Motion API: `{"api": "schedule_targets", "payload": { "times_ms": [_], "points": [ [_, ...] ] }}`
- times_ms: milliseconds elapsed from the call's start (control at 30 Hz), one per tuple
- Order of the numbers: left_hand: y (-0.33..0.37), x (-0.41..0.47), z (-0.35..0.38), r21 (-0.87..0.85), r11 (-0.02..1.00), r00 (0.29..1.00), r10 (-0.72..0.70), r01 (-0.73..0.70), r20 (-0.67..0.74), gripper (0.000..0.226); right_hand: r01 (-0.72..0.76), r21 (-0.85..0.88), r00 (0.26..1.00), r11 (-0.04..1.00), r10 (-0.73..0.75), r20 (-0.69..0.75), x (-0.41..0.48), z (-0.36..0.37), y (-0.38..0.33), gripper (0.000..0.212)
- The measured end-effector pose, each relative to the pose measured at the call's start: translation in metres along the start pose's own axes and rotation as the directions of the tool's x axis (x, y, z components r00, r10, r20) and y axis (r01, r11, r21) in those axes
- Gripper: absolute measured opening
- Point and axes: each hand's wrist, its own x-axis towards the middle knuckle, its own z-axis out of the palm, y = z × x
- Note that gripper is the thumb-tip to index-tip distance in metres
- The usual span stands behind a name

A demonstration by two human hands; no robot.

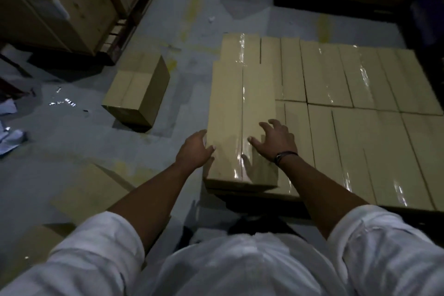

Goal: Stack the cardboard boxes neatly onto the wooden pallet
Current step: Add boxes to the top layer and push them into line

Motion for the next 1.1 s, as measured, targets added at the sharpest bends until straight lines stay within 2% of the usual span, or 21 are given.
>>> {"api": "schedule_targets", "payload": {
  "times_ms": [267, 433, 633, 800, 1100],
  "points": [
    [0.014, 0.039, -0.018, -0.184, 0.967, 0.98, -0.191, 0.177, -0.057, 0.067, 0.15, -0.051, 0.986, 0.987, -0.146, 0.078, 0.091, -0.042, -0.045, 0.065],
    [0.0, 0.073, -0.02, -0.289, 0.919, 0.96, -0.28, 0.268, -0.001, 0.065, 0.16, -0.083, 0.981, 0.984, -0.149, 0.12, 0.14, -0.045, -0.067, 0.063],
    [-0.013, 0.131, -0.03, -0.344, 0.889, 0.954, -0.28, 0.301, 0.111, 0.066, 0.112, -0.112, 0.984, 0.987, -0.094, 0.151, 0.196, -0.035, -0.099, 0.061],
    [-0.006, 0.189, -0.054, -0.356, 0.894, 0.961, -0.237, 0.272, 0.14, 0.059, 0.073, -0.143, 0.983, 0.987, -0.047, 0.177, 0.239, -0.034, -0.127, 0.061],
    [0.006, 0.254, -0.056, -0.342, 0.9, 0.941, -0.175, 0.272, 0.289, 0.055, 0.025, -0.177, 0.974, 0.984, 0.016, 0.228, 0.31, -0.031, -0.151, 0.071]
  ]
}}
